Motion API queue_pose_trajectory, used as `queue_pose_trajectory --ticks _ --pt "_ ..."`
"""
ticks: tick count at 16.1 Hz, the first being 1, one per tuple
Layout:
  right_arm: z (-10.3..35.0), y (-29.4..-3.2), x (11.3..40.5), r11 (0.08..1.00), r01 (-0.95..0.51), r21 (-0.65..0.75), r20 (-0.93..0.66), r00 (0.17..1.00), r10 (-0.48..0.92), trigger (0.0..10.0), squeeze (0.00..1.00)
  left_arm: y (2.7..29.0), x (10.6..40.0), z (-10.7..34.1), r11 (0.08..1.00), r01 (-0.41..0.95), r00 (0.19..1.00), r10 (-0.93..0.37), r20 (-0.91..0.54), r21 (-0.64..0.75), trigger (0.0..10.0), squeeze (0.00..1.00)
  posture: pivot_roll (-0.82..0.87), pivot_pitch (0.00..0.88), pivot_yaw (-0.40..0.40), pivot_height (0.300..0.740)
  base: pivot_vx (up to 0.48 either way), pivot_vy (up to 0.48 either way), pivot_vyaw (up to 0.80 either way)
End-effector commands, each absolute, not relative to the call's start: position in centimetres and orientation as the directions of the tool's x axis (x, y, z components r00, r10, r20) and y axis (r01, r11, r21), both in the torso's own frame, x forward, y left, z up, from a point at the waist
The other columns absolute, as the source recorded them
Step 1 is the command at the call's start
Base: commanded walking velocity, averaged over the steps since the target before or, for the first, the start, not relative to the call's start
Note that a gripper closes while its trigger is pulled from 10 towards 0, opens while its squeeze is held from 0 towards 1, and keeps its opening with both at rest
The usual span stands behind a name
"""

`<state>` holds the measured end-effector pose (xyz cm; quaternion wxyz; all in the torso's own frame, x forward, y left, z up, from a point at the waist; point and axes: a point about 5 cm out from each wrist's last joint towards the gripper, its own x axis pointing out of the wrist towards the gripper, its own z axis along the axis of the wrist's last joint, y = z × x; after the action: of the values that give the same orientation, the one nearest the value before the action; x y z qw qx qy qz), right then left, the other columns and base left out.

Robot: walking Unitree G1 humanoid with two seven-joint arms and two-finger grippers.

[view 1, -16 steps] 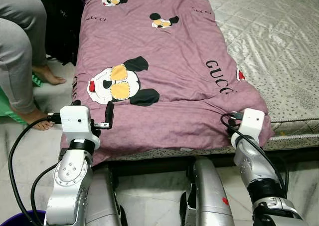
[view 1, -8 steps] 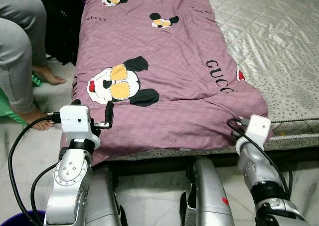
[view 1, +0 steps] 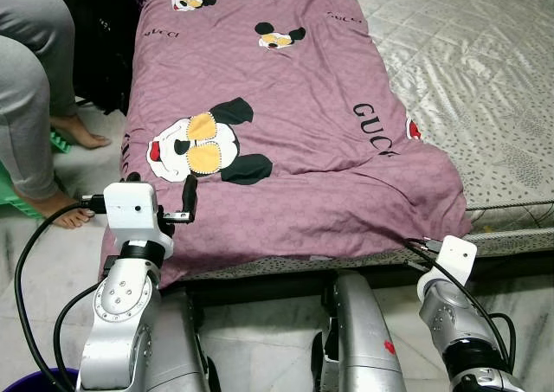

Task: Clean up the room

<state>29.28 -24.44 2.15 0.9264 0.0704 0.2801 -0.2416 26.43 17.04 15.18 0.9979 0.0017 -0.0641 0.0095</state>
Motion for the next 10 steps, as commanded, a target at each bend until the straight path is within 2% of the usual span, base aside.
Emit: queue_pose_trajectory --ticks 1,2,3,4,8,10 --pt "2.2 -25.0 29.1 0.873 0.488 -0.026 -0.542 0.727 -0.423 0.0 0.00 17.3 26.4 15.3 1.000 -0.023 0.991 0.023 0.135 -0.003 10.0 0.00 0.02 0.181 0.000 0.524 0.000 0.000 0.00" --pt "3.4 -25.5 29.8 0.874 0.479 -0.083 -0.465 0.757 -0.459 0.0 0.00 17.3 26.4 15.4 1.000 -0.024 0.990 0.024 0.137 -0.003 10.0 0.00 0.02 0.178 -0.001 0.524 0.000 0.000 0.00" --pt "4.0 -25.9 30.0 0.870 0.479 -0.120 -0.424 0.768 -0.481 4.4 0.65 17.3 26.5 15.4 1.000 -0.024 0.990 0.024 0.138 -0.003 10.0 0.00 0.02 0.174 0.000 0.524 0.000 0.000 0.00" --pt "5.3 -26.7 30.3 0.849 0.497 -0.176 -0.347 0.776 -0.526 10.0 1.00 17.3 26.5 15.4 1.000 -0.024 0.990 0.024 0.140 -0.003 10.0 0.00 0.02 0.170 -0.001 0.524 0.000 0.000 0.00" --pt "5.9 -27.2 30.1 0.828 0.524 -0.200 -0.302 0.771 -0.561 10.0 1.00 17.2 26.7 15.5 1.000 -0.025 0.989 0.025 0.144 -0.005 10.0 0.00 0.01 0.166 -0.001 0.524 0.000 0.000 0.00" --pt "5.3 -27.5 28.9 0.822 0.520 -0.232 -0.310 0.761 -0.570 10.0 1.00 17.2 26.6 15.5 1.000 -0.025 0.989 0.025 0.145 -0.006 10.0 0.00 0.01 0.166 -0.002 0.524 0.000 0.000 0.00"
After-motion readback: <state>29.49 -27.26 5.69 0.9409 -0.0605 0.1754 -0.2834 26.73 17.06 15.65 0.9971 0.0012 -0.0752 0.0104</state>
